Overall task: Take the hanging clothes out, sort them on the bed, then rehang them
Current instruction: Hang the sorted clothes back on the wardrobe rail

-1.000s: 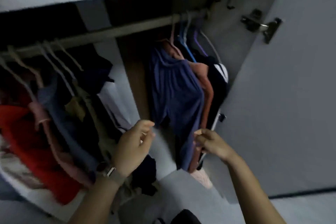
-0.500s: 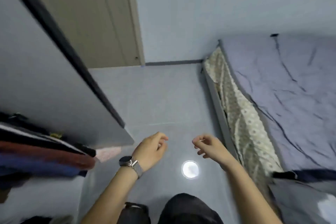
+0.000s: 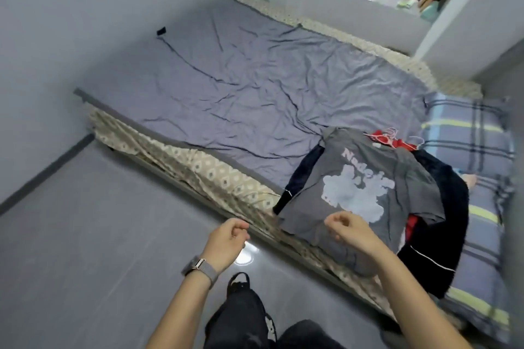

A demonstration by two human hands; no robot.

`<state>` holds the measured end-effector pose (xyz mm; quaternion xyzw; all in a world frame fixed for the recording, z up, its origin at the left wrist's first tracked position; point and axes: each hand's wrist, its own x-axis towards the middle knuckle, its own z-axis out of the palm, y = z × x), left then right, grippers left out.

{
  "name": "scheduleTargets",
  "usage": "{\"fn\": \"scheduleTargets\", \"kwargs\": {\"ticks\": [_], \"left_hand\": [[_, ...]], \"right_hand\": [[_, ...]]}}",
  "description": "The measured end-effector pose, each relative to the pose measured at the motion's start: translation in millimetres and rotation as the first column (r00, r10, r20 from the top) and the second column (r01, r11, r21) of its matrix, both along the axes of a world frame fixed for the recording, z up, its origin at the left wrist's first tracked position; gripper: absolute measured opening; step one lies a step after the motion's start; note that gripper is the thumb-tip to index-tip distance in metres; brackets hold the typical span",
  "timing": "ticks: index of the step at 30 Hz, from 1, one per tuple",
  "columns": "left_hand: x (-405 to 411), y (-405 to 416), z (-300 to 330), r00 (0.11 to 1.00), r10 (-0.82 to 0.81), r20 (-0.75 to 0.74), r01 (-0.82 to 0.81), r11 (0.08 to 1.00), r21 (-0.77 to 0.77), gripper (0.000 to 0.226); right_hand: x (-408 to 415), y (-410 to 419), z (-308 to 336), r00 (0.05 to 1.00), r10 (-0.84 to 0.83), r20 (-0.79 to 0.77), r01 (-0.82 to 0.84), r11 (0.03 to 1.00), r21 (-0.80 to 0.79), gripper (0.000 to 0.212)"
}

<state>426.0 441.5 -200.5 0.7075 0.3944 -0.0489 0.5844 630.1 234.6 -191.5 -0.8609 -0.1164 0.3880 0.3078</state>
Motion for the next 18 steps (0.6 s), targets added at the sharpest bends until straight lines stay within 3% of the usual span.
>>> {"fn": "scheduleTargets", "kwargs": {"ticks": [9,13,18], "left_hand": [[140.6,8.1,-21.3,0.936,-0.351,0.000,0.350,0.935,-0.059,0.021],[199.2,-4.6,-17.6,0.929,-0.369,0.024,0.369,0.928,-0.054,0.020],[273.2,-28.0,-14.8,0.907,-0.421,-0.005,0.421,0.907,0.006,0.024]], "right_hand": [[38.6,-66.9,-12.6,0.873,-0.487,-0.023,0.485,0.872,-0.063,0.006],[59.8,-80.9,-29.7,0.809,-0.587,-0.022,0.585,0.809,-0.059,0.010],[109.7,-101.5,-52.6,0.782,-0.607,-0.140,0.601,0.794,-0.088,0.016]]}}
